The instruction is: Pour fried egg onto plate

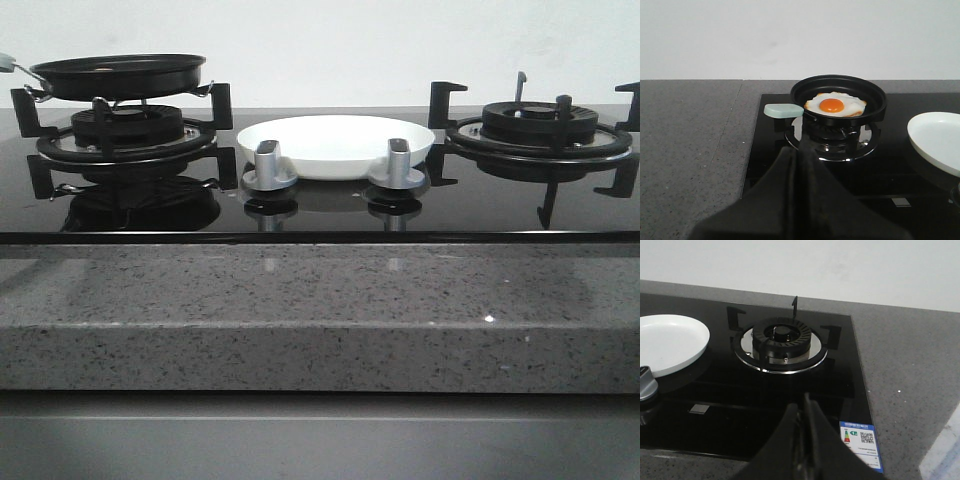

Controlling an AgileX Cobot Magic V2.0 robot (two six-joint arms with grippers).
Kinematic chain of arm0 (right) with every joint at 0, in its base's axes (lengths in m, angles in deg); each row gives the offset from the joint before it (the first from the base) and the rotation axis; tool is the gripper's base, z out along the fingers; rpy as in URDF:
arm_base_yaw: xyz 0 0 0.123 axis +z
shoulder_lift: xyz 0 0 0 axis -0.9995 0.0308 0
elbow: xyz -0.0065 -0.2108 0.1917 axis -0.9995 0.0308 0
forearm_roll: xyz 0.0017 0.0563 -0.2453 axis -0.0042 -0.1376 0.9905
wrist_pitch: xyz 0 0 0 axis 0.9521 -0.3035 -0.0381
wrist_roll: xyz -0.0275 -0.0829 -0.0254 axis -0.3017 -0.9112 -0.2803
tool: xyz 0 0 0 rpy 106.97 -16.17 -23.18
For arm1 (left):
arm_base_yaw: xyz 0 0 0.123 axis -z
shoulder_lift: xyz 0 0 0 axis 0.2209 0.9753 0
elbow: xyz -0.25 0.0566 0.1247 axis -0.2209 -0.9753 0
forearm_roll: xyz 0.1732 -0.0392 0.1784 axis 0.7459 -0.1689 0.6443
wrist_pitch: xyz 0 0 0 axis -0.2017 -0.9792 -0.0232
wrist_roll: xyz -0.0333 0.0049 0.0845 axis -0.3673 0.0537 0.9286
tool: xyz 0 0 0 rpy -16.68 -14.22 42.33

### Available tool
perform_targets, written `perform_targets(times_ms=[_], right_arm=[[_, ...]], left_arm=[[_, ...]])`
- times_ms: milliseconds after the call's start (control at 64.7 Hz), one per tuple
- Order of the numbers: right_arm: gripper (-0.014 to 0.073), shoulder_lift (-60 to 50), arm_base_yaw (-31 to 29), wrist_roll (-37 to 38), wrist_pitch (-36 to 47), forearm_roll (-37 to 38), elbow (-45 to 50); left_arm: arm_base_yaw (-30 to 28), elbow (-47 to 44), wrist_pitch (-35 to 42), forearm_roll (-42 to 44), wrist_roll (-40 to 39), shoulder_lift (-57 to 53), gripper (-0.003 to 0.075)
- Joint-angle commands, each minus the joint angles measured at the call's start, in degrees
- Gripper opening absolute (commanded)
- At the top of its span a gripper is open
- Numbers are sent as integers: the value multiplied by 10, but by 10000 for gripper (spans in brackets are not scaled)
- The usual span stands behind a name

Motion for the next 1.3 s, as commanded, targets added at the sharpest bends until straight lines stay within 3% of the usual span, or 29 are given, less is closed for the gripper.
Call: perform_targets(times_ms=[0, 93, 124, 185, 247, 278, 309, 371, 618, 865, 1035, 1282], right_arm=[[12, 16, -3, -1, 46, 0, -22], [187, 16, -3, -1, 57, 0, -22], [307, 16, -3, -1, 63, 0, -22], [473, 16, -3, -1, 74, 0, -22], [632, 16, -3, -1, 82, 0, -22], [671, 16, -3, -1, 84, 0, -22], [657, 16, -3, -1, 85, 0, -22], [643, 16, -3, -1, 85, 0, -22], [643, 34, -3, -1, 93, -6, -31], [643, 221, 0, -1, 31, -56, -147], [639, 349, 41, -1, -10, -64, -243], [415, 504, 135, -1, -63, -66, -363]], left_arm=[[4, 23, 55, 0, -5, 7, 12], [4, 23, 55, 0, -5, 8, 118], [4, 23, 55, 0, -5, 8, 197], [4, 23, 55, 0, -5, 8, 337], [4, 23, 55, 0, -5, 8, 525], [4, 23, 56, 0, -5, 8, 588], [4, 23, 56, 0, -5, 8, 652], [4, 22, 56, 0, -5, 8, 709], [4, 22, 56, 0, -5, 8, 631], [4, 22, 56, 0, -5, 8, 576], [4, 22, 56, 0, -5, 8, 537], [4, 22, 56, 0, -5, 8, 495]])
